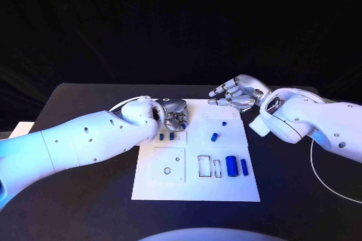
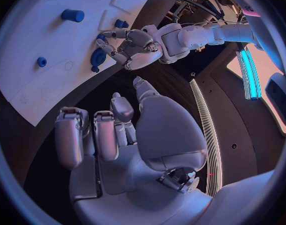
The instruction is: Assemble the parts on the task board
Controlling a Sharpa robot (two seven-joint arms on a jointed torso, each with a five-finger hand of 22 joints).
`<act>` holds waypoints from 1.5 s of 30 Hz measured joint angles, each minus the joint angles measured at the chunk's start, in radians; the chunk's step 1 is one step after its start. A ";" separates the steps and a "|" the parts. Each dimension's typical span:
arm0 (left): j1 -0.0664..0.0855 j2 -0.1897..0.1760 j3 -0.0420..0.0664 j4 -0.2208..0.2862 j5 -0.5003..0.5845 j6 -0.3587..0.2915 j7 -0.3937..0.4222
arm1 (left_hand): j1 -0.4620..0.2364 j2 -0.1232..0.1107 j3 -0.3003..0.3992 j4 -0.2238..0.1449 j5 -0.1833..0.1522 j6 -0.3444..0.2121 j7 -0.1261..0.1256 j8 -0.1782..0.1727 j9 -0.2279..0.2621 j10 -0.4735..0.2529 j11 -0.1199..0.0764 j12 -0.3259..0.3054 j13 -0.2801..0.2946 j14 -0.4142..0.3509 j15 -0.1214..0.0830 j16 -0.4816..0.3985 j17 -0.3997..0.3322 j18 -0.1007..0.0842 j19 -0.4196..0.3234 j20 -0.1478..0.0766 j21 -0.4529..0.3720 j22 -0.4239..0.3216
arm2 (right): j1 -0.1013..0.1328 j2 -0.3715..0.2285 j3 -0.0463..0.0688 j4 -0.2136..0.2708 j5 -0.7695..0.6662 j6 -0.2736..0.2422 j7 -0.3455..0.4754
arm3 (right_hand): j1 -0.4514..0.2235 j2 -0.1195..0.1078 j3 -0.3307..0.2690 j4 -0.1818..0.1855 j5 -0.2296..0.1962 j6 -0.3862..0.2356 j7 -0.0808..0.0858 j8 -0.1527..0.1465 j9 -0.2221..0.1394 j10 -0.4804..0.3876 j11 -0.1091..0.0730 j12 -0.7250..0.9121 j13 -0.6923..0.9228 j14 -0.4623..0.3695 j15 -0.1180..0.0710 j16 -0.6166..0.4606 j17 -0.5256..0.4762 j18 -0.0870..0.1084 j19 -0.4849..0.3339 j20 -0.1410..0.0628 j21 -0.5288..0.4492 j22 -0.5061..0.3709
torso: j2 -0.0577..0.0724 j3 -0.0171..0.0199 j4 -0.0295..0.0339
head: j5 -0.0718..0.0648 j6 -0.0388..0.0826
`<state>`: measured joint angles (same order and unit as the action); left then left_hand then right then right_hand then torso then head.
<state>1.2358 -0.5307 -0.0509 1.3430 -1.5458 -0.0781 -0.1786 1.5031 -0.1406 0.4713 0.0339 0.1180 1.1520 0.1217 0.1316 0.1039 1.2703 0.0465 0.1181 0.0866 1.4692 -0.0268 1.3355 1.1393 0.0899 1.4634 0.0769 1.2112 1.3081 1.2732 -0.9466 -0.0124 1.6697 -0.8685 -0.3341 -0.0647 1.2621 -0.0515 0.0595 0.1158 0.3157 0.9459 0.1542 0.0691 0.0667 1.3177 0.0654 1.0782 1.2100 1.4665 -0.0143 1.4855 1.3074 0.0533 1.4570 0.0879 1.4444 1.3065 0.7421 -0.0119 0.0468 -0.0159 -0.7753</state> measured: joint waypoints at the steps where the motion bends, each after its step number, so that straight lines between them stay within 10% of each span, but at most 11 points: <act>1: -0.001 -0.010 0.004 0.009 0.006 -0.002 0.000 | -0.005 0.000 0.004 -0.004 0.000 -0.003 0.003 -0.002 -0.003 -0.002 0.002 -0.006 -0.001 0.000 0.000 0.000 -0.002 0.000 0.000 0.000 0.000 0.000 | 0.000 0.000 0.000 0.000 0.000 0.000 0.000 | 0.000 0.000 0.000 0.000 0.000 0.000 0.000 0.000 0.000 0.000 0.000 0.000 0.000 0.000 0.000 0.000 0.000 0.000 0.000 0.000 0.000 0.000 | 0.000 0.0000 0.0000 | 0.000 0.001; 14: 0.016 -0.146 0.053 0.121 0.117 -0.020 -0.006 | -0.024 -0.008 0.010 -0.009 0.000 -0.005 0.005 -0.009 -0.005 -0.005 0.005 -0.014 -0.003 0.000 0.000 0.000 -0.007 0.000 0.000 0.000 0.004 0.000 | 0.000 -0.001 0.000 -0.001 0.000 0.000 0.000 | 0.000 0.000 0.000 0.000 0.000 0.000 0.000 0.000 0.000 0.000 0.000 0.000 0.000 0.000 0.000 0.000 0.000 0.000 0.000 0.000 0.000 0.000 | -0.003 0.0001 0.0037 | 0.005 0.009; 45: 0.002 -0.154 0.045 0.074 0.171 0.043 -0.023 | -0.038 -0.010 0.015 -0.009 0.000 -0.006 0.005 -0.014 -0.009 -0.002 0.009 -0.026 -0.003 0.000 0.000 0.000 -0.013 0.001 0.000 0.000 0.004 0.000 | 0.000 0.004 0.000 -0.003 0.000 0.001 0.000 | 0.000 0.000 0.000 0.000 0.000 0.000 0.000 0.000 0.000 0.000 0.000 0.000 0.000 0.000 0.000 0.000 0.000 0.000 0.000 0.000 0.000 0.000 | -0.002 0.0003 0.0026 | 0.007 0.000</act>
<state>1.2378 -0.6848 -0.0063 1.4173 -1.3752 -0.0355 -0.2014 1.4652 -0.1502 0.4861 0.0245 0.1180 1.1464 0.1262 0.1172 0.0947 1.2684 0.0554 0.0926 0.0838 1.4692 -0.0267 1.3355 1.1262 0.0905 1.4633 0.0770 1.2147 1.3076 1.2731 -0.9428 -0.0124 1.6670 -0.8685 -0.3328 -0.0649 1.2621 -0.0515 0.0595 0.1158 0.3157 0.9459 0.1542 0.0691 0.0667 1.3177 0.0654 1.0782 1.2100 1.4665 -0.0143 1.4854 1.3079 0.0533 1.4570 0.0879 1.4444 1.3064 0.7403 -0.0116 0.0494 -0.0084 -0.7749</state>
